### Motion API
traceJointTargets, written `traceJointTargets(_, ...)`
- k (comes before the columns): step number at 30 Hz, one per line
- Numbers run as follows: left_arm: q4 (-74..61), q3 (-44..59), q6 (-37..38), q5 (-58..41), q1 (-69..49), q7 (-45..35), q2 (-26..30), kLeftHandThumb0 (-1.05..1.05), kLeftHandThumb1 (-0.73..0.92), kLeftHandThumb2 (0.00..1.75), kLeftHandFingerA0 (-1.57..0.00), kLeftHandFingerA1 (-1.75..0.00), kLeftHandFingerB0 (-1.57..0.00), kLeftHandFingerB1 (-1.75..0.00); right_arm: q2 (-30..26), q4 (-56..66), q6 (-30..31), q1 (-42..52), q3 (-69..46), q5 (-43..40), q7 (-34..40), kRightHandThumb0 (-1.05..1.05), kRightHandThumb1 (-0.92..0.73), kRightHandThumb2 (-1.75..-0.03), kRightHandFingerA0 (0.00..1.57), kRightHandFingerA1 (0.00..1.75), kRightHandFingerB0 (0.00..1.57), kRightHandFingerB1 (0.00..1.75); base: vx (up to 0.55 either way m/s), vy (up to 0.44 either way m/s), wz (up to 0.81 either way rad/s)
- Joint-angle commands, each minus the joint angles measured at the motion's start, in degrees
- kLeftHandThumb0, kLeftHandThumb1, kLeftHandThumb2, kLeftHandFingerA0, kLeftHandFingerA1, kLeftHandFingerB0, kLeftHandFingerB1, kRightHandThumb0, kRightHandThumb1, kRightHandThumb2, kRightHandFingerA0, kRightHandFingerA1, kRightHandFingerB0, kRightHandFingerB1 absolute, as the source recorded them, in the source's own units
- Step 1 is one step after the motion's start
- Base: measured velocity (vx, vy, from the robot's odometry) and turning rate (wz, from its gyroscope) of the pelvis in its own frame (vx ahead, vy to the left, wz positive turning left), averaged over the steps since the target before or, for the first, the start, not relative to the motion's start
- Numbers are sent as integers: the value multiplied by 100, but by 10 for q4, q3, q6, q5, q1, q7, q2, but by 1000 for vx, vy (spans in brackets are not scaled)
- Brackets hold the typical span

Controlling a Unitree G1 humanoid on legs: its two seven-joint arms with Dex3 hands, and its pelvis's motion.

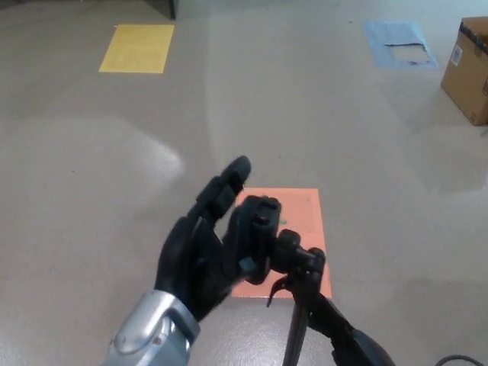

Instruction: A phone stand is kept on the floor and the robot uses both its hands to grab it and uses its left hand to extend the phone stand by pulling it upwards

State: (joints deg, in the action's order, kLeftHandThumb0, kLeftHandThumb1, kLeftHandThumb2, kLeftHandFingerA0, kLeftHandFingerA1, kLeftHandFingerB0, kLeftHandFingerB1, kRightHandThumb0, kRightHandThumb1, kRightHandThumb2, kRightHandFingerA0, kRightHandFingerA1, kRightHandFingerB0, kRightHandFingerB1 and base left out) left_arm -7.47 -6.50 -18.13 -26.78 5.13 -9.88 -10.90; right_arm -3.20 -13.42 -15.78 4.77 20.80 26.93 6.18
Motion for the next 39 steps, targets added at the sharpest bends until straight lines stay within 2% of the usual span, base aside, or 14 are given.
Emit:
traceJointTargets(1, -106, -77, -134, -90, -88, -19, 6, -93, 66, 110, 0, -9, 0, -8, -32, -79, -34, -39, -2, 3, 0, -75, -77, -63, 11, 55, 12, 36, 0, 0, 0)
traceJointTargets(3, -139, -106, -137, -102, -126, -37, 24, -93, 70, 112, 0, -10, 0, -9, -46, -80, -20, -41, 5, 23, -2, -73, -60, -99, 2, 49, 5, 37, 0, 0, 0)
traceJointTargets(15, -205, -167, -133, -119, -211, -22, 43, -92, 70, 111, 0, -9, 0, -10, -45, -112, -55, -37, -18, -20, 5, -84, -62, -99, 1, 35, 0, 15, 0, 0, 0)
traceJointTargets(18, -202, -171, -135, -125, -212, -9, 30, -92, 69, 106, -9, -10, -9, -10, -52, -117, -55, -36, -17, -13, 4, -65, -77, -63, 3, 59, 0, 20, 0, 0, 0)
traceJointTargets(19, -202, -157, -161, -137, -197, 32, 9, -66, 74, 62, -14, -39, -20, -27, -48, -93, -2, -32, -16, -5, -9, -73, -76, -63, 5, 67, 3, 39, 0, 0, 0)
traceJointTargets(23, -200, -145, -181, -141, -192, 89, -25, -57, 49, 82, -27, -53, -40, -50, -48, -82, 31, -34, -14, 7, -14, -70, -74, -61, 13, 66, 14, 44, 0, 0, 0)
traceJointTargets(24, -201, -143, -192, -113, -162, 152, -63, -31, 72, 51, -72, -168, -60, -173, -22, -129, -27, -43, -35, -26, 30, -47, -68, -60, 67, 88, 61, 56, 0, 0, 0)
traceJointTargets(27, -202, -141, -200, -105, -146, 185, -79, -31, 72, 51, -72, -168, -60, -173, -9, -153, -54, -48, -46, -39, 48, -47, -68, -60, 67, 88, 61, 56, 0, 0, 0)
traceJointTargets(28, -208, -131, -209, -98, -110, 215, -96, -23, 73, 57, -74, -175, -63, -175, 10, -167, -72, -42, -69, -71, 58, -42, -64, -64, 94, 164, 81, 102, 0, 0, 0)
traceJointTargets(30, -210, -127, -212, -97, -93, 231, -102, -23, 73, 57, -74, -175, -63, -175, 19, -175, -82, -41, -81, -83, 61, -42, -64, -64, 94, 164, 81, 102, 0, 0, 0)
traceJointTargets(32, -218, -127, -219, -99, -76, 250, -107, -23, 71, 58, -76, -175, -63, -175, 26, -180, -73, -41, -92, -93, 49, -38, -67, -61, 96, 175, 82, 175, 0, 0, 0)
traceJointTargets(36, -219, -129, -220, -102, -70, 263, -105, -23, 71, 58, -76, -175, -63, -175, 30, -187, -76, -42, -101, -92, 45, -38, -67, -61, 96, 175, 82, 175, 0, 0, 0)
traceJointTargets(37, -219, -133, -220, -106, -71, 266, -105, -23, 72, 57, -73, -175, -62, -175, 29, -196, -88, -43, -104, -93, 44, -42, -66, -59, 94, 160, 78, 72, 0, 0, 0)
traceJointTargets(39, -217, -141, -224, -116, -76, 270, -103, -24, 71, 57, -74, -175, -60, -175, 26, -215, -119, -45, -107, -94, 43, -42, -65, -63, 90, 150, 75, 65, 0, 0, 0)
